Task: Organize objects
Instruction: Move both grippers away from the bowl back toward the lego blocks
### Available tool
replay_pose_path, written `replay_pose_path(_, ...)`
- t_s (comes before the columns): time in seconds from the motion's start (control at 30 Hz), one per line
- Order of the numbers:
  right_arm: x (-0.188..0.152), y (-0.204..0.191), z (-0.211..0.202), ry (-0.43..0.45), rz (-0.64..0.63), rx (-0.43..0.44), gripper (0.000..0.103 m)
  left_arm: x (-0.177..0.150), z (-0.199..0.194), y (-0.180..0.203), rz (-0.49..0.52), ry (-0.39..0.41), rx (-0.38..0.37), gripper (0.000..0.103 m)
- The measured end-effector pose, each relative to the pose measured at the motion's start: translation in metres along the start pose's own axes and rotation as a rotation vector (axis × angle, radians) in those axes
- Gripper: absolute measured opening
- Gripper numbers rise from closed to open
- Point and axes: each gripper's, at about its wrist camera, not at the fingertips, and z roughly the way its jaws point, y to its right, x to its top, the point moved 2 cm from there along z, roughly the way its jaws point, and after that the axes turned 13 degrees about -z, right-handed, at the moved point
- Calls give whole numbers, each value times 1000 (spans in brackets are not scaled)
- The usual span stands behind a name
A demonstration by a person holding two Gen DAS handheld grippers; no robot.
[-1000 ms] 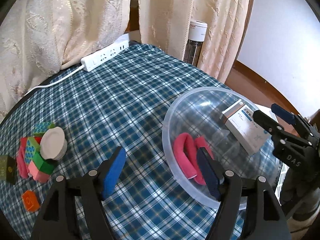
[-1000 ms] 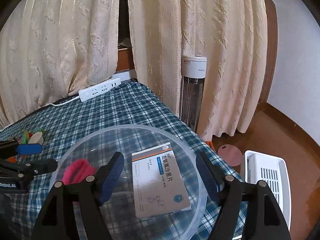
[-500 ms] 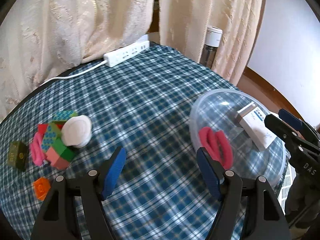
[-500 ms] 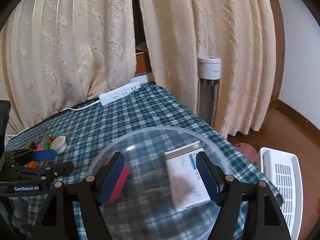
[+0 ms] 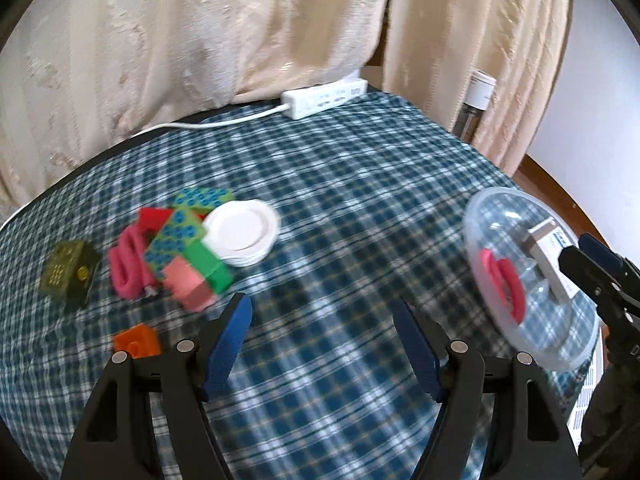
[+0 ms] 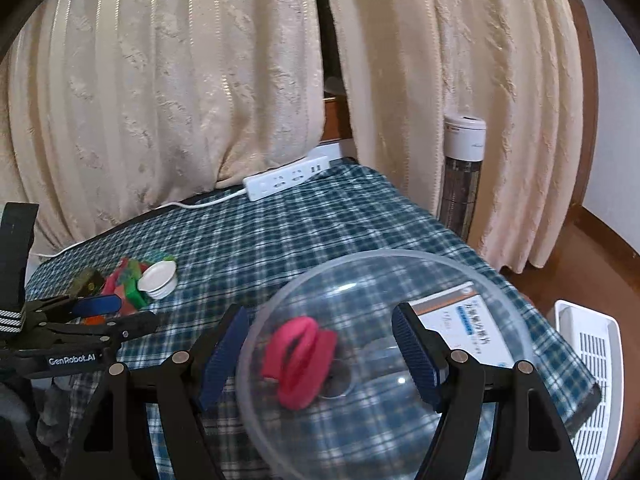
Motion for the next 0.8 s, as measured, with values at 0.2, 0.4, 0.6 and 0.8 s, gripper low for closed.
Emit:
replay_pose_path(0.2,3,-21,7,-16,-18,41,78,2,-3,-36,-52,22,60,75)
replay_pose_path(0.4,8,-44,15,-31,-44,77,78,1,-6,-76,-124,30,105,75)
replay_pose_path(0.6,11,-68,23,-49,-71,112,78,-1,-5,-102,-166,25,132,75)
replay_pose_path(0.8,13,-88,32,-70,-93,146,78,-5,-2,-118,-190,22,159,75)
